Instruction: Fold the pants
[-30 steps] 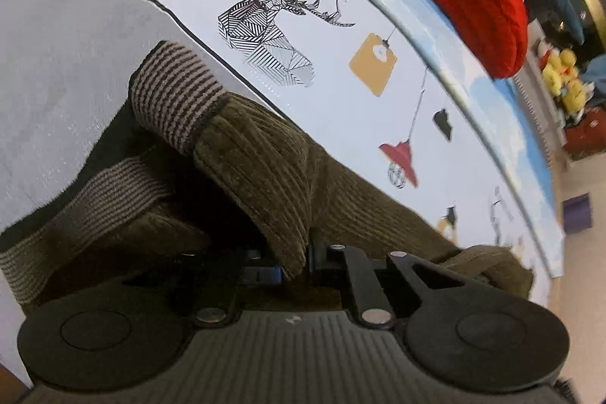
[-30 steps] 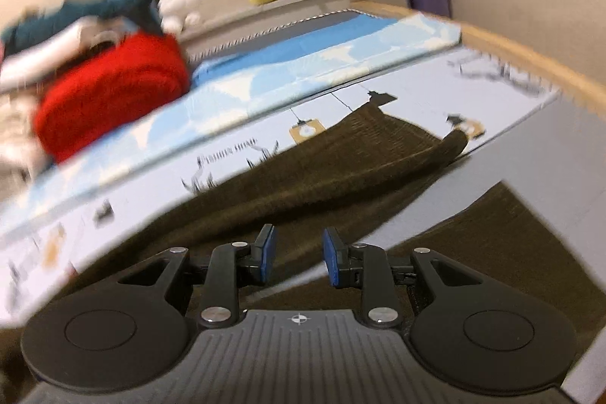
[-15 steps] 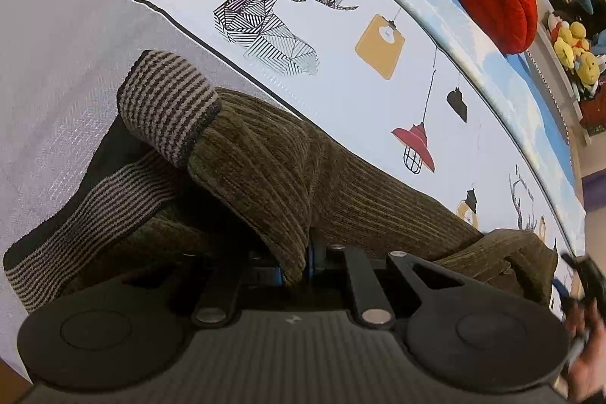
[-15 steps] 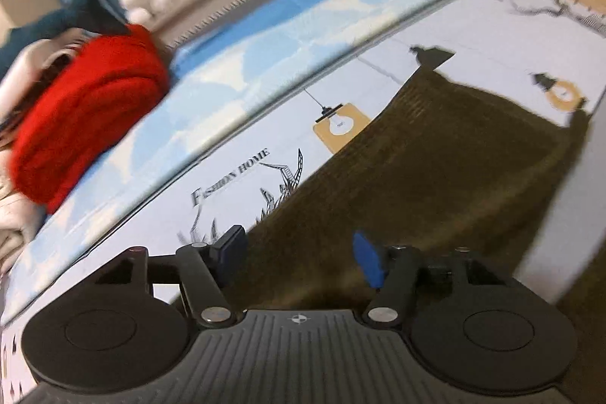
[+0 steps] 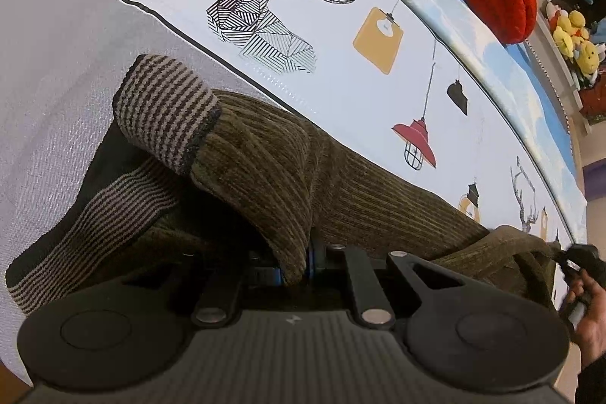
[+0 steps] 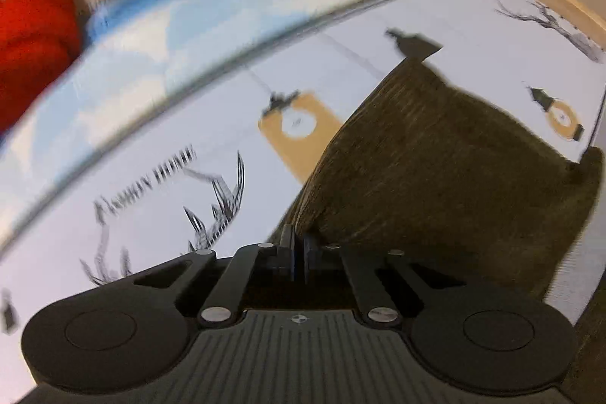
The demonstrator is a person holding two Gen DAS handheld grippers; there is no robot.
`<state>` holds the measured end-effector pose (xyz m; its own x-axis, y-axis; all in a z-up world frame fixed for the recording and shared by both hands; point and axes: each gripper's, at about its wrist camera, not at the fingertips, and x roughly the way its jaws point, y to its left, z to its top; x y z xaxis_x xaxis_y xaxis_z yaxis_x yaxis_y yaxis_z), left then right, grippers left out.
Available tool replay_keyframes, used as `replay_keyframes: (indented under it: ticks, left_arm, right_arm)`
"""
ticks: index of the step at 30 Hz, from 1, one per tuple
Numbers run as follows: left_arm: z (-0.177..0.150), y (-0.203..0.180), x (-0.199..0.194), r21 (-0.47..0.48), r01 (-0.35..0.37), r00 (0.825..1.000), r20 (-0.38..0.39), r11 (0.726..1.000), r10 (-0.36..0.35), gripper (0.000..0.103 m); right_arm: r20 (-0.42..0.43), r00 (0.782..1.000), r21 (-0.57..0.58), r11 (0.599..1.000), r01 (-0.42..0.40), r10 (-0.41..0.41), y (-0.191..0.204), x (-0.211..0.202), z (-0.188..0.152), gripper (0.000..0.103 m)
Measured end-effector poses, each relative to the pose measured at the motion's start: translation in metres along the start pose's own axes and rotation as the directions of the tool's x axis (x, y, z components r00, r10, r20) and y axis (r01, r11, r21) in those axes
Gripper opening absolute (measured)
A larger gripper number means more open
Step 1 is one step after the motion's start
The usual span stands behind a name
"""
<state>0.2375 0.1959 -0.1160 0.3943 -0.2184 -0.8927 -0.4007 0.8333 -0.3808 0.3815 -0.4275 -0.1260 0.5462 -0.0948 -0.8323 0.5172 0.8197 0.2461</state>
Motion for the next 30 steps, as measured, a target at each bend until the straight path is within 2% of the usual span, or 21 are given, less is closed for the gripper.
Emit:
replay_keyframes:
  ticks: [3,6,9,11,13,15,16,17,18,20,23,24,26,28,30]
  left_arm:
    - [-0.003,0.002,-0.006,0.016,0.018,1.0,0.006,1.0,-0.018,0.013]
    - [-0.011,0.004,-0.019,0.039,0.047,0.998,0.035,0.998,-0.048,0.012]
    - [-0.027,0.008,-0.038,0.098,0.052,0.994,0.096,0.994,-0.061,0.011]
    - [-0.037,0.016,-0.05,0.105,0.051,0.992,0.109,0.993,-0.063,0.01]
    - [-0.045,0.028,-0.062,0.093,0.067,0.99,0.118,0.993,-0.077,0.01]
    - [-0.052,0.038,-0.07,0.096,0.068,0.99,0.116,0.993,-0.079,0.01]
    - [-0.055,0.043,-0.072,0.103,0.065,0.992,0.101,0.993,-0.076,0.011]
    - [-0.058,0.046,-0.071,0.116,0.061,0.995,0.073,0.991,-0.07,0.011]
    - [-0.06,0.05,-0.067,0.125,0.062,0.997,0.037,0.99,-0.067,0.012]
    - [-0.063,0.056,-0.059,0.11,0.077,0.997,-0.034,0.991,-0.073,0.013]
    - [-0.062,0.064,-0.053,0.095,0.051,0.998,-0.05,0.994,-0.047,0.022]
    - [-0.06,0.067,-0.051,0.083,0.053,0.997,-0.053,0.995,-0.048,0.026]
    - [-0.057,0.07,-0.048,0.049,0.052,0.998,-0.048,0.997,-0.05,0.034]
    - [-0.053,0.073,-0.045,0.015,0.056,0.998,-0.041,0.998,-0.055,0.039]
    - [-0.047,0.076,-0.044,-0.032,0.033,0.999,-0.016,0.999,-0.034,0.046]
  right_arm:
    - [0.099,0.993,0.014,0.998,-0.061,0.06,-0.033,-0.059,-0.002,0.003]
    - [0.188,0.973,0.048,0.989,-0.143,0.132,-0.077,-0.128,-0.019,0.003]
    - [0.249,0.953,0.084,0.976,-0.199,0.173,-0.124,-0.192,-0.056,0.003]
    - [0.272,0.944,0.098,0.971,-0.219,0.185,-0.153,-0.225,-0.086,0.003]
    - [0.258,0.948,0.112,0.968,-0.223,0.188,-0.18,-0.246,-0.117,0.003]
    - [0.17,0.969,0.116,0.972,-0.203,0.182,-0.205,-0.249,-0.143,0.003]
    - [0.093,0.978,0.132,0.972,-0.196,0.184,-0.219,-0.243,-0.154,0.005]
    - [-0.008,0.986,0.15,0.975,-0.164,0.167,-0.233,-0.232,-0.161,0.005]
    - [-0.074,0.991,0.192,0.976,-0.1,0.116,-0.247,-0.224,-0.165,0.01]
    - [-0.041,0.997,0.248,0.968,-0.051,0.063,-0.274,-0.225,-0.162,0.012]
    - [0.018,1.0,0.225,0.974,-0.017,0.013,-0.295,-0.225,-0.155,0.013]
    - [0.018,0.999,0.225,0.974,-0.03,0.027,-0.3,-0.222,-0.153,0.016]
    - [0.015,0.998,0.199,0.978,-0.062,0.06,-0.298,-0.21,-0.15,0.031]
    - [0.028,0.997,0.115,0.991,-0.07,0.067,-0.285,-0.2,-0.144,0.044]
    - [0.04,0.997,0.008,0.998,-0.066,0.066,-0.269,-0.19,-0.139,0.046]
